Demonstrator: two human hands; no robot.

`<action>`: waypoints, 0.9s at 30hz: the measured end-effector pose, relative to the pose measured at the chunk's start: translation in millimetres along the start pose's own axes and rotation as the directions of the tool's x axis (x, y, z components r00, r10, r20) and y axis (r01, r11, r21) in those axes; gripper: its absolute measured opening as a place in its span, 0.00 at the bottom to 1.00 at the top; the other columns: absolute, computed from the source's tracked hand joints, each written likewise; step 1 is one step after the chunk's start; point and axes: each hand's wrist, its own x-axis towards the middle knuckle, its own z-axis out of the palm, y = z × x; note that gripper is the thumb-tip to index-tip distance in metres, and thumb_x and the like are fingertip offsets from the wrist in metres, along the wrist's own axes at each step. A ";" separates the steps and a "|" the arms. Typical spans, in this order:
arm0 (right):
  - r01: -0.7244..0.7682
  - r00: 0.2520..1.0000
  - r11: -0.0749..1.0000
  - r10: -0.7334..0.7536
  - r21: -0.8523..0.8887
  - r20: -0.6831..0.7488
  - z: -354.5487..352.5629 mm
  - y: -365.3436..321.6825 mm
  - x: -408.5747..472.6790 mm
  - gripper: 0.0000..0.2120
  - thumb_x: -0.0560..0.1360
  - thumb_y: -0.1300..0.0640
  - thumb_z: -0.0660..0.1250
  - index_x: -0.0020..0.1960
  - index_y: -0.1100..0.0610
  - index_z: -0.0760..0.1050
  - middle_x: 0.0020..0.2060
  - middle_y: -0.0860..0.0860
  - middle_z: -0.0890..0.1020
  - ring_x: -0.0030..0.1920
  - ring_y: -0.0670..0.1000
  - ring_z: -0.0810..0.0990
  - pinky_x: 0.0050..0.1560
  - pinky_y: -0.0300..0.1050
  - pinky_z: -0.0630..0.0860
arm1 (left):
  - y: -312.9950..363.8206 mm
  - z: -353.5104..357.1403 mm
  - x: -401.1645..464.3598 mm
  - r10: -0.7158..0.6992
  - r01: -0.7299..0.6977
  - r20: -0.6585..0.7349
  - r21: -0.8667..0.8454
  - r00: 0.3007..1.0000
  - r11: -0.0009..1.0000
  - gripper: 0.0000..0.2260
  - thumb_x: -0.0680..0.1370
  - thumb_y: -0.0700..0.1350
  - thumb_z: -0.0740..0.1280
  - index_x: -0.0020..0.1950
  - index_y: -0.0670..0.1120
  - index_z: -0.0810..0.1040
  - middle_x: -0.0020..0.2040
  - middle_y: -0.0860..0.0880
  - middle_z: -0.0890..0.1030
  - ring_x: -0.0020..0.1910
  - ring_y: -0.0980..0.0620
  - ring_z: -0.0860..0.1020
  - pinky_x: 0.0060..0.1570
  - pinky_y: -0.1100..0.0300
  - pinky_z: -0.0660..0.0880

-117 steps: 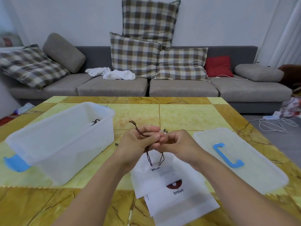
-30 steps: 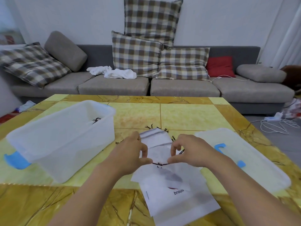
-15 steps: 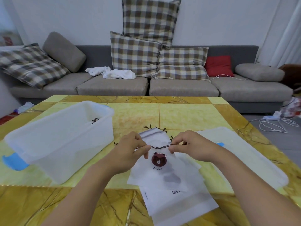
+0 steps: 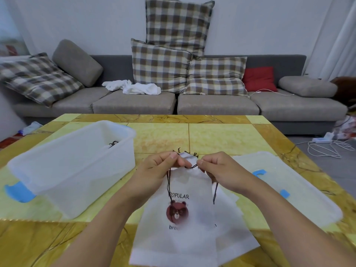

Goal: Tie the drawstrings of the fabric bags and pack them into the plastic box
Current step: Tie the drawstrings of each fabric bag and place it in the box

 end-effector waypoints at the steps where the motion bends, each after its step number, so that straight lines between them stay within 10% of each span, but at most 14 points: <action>1: -0.013 1.000 1.000 0.013 0.004 -0.012 -0.4 -0.4 -0.3 0.19 0.83 0.54 0.62 0.34 0.58 0.75 0.22 0.44 0.63 0.25 0.47 0.59 0.28 0.40 0.60 | -0.9 -1.3 -0.2 -0.025 0.025 0.008 0.009 1.000 1.000 0.16 0.83 0.50 0.59 0.45 0.45 0.82 0.51 0.45 0.85 0.51 0.50 0.81 0.58 0.53 0.74; 7: 0.169 0.980 0.981 -0.157 0.093 -0.121 -4.3 -9.1 -4.8 0.04 0.77 0.55 0.71 0.47 0.54 0.83 0.23 0.47 0.64 0.28 0.50 0.59 0.34 0.44 0.59 | -3.1 7.0 -2.7 -0.070 0.071 -0.014 0.234 0.997 0.970 0.16 0.85 0.48 0.58 0.49 0.45 0.84 0.40 0.53 0.81 0.40 0.56 0.77 0.45 0.64 0.72; 13: 0.308 0.951 0.951 -0.308 -0.014 0.011 3.0 -17.8 -12.9 0.11 0.74 0.60 0.74 0.54 0.47 0.85 0.21 0.43 0.63 0.24 0.46 0.58 0.29 0.38 0.59 | -1.6 15.1 -2.2 -0.011 0.034 -0.071 0.333 0.997 0.942 0.20 0.82 0.50 0.65 0.33 0.41 0.80 0.28 0.51 0.73 0.26 0.56 0.63 0.29 0.65 0.60; 17: 0.320 0.943 0.947 -0.321 -0.025 -0.084 4.7 -16.5 -11.1 0.06 0.72 0.58 0.78 0.45 0.48 0.88 0.22 0.48 0.74 0.24 0.46 0.58 0.26 0.36 0.59 | -4.2 14.8 -3.0 -0.034 0.030 0.005 0.364 0.999 0.931 0.20 0.83 0.56 0.62 0.34 0.48 0.78 0.33 0.45 0.71 0.33 0.41 0.61 0.36 0.53 0.58; 22: 0.277 0.944 0.961 -0.269 0.013 -0.192 3.3 -11.4 -5.3 0.05 0.75 0.59 0.73 0.41 0.54 0.83 0.22 0.48 0.71 0.24 0.49 0.65 0.29 0.43 0.63 | -0.6 16.4 -5.0 -0.066 0.050 0.057 0.256 0.996 0.965 0.16 0.84 0.47 0.60 0.42 0.42 0.80 0.36 0.59 0.80 0.36 0.61 0.75 0.40 0.66 0.67; 27: 0.099 0.990 0.943 -0.062 0.319 -0.125 11.7 -11.9 -4.6 0.08 0.83 0.58 0.62 0.45 0.56 0.72 0.24 0.47 0.65 0.25 0.47 0.57 0.25 0.38 0.55 | 1.1 21.4 -3.2 -0.037 0.043 -0.058 0.122 0.998 0.992 0.16 0.82 0.44 0.64 0.37 0.52 0.85 0.47 0.41 0.84 0.47 0.57 0.80 0.45 0.71 0.72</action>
